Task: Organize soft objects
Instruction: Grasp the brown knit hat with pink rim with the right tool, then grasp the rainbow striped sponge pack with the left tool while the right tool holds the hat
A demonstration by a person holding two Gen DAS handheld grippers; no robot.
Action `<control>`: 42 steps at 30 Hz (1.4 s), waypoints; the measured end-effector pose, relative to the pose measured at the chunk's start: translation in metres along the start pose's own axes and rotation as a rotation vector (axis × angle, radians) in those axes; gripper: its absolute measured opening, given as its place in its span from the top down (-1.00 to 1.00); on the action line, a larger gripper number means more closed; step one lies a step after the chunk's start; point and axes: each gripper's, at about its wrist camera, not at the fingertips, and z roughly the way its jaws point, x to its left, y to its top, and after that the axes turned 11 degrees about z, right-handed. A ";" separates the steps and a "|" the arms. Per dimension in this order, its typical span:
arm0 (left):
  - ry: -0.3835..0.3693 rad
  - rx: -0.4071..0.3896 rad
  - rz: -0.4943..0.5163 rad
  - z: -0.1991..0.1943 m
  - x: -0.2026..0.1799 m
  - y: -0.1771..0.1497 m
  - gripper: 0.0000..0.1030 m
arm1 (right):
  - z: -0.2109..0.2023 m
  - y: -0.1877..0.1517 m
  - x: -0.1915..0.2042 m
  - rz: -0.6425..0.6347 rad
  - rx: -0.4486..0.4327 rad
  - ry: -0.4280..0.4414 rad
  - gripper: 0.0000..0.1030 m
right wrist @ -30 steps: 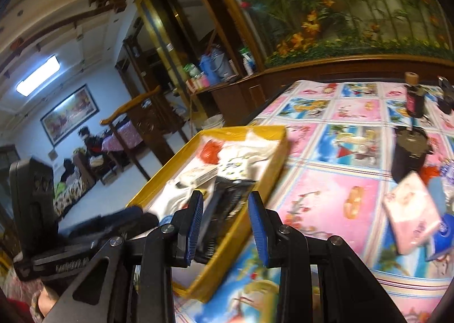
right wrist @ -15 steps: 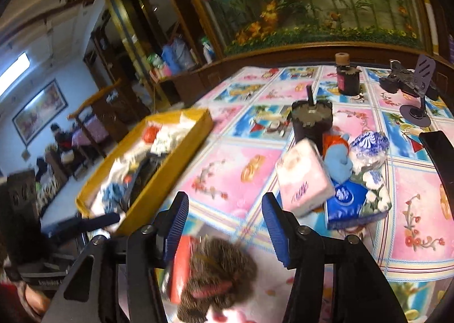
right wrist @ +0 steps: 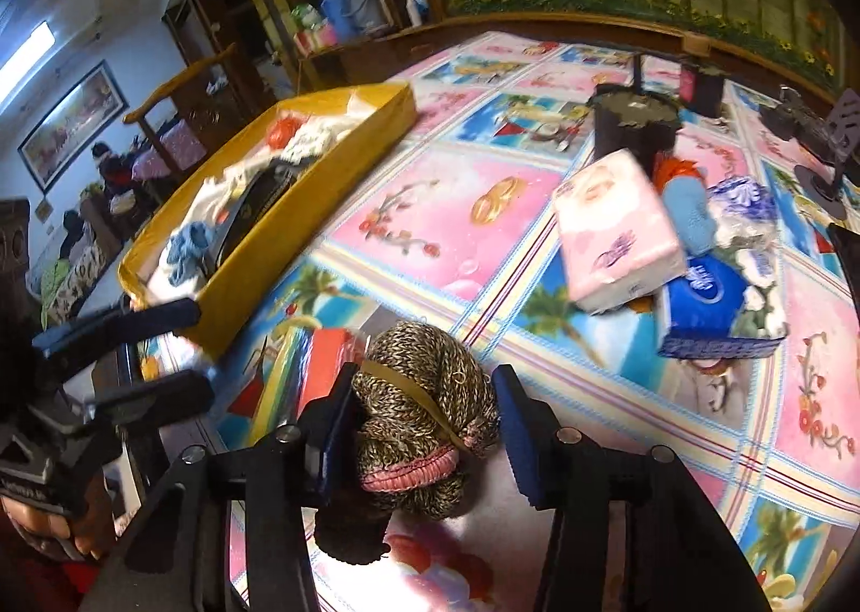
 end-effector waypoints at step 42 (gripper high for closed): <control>0.042 0.171 0.174 0.110 -0.033 0.054 -0.57 | -0.038 0.016 -0.035 0.174 -0.197 -0.052 -0.04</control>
